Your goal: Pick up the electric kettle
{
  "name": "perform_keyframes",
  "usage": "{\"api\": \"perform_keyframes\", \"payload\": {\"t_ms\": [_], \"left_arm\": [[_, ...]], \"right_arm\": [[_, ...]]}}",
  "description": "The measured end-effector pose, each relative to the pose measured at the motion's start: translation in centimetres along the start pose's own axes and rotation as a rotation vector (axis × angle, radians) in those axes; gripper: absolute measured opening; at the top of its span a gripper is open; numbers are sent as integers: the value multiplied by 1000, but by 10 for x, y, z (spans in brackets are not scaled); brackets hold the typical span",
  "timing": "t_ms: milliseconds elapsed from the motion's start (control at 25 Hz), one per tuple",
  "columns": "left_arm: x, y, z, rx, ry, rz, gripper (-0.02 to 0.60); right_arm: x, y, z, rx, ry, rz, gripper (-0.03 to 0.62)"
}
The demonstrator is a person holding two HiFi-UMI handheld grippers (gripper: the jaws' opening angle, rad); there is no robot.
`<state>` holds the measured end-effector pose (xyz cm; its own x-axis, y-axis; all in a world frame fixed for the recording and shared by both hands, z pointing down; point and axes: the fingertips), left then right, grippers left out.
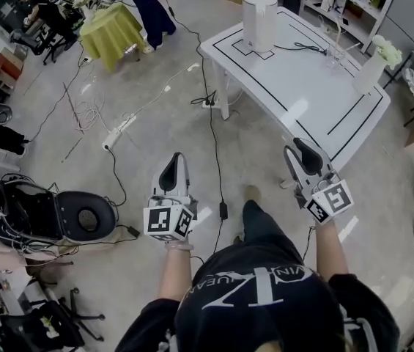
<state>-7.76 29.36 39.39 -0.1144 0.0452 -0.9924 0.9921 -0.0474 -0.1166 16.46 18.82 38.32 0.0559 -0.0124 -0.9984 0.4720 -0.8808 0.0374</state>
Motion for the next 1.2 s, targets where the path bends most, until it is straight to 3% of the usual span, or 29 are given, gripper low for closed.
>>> {"api": "perform_keyframes", "payload": {"t_ms": [80,600,1200], "left_arm": [[-2,0,17,-19,-11,7,11],[-1,-28,138,-27,-26,-31,11],[-16,-37,216,19,-47,-14,11]], "right_arm": [[-2,9,12,10,-9,13,132],[-3,94,93,-13,-38,52,133],[-20,155,153,60,-45,107,132]]}}
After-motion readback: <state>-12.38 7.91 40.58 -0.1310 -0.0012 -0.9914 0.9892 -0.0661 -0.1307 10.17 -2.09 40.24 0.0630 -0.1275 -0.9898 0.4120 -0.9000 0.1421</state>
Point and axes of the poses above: the fingertips, and each gripper's own axes: z forward along the fingers, y to its right, x out of its top, and after that the axes turned 1 degree about -x, right-handed
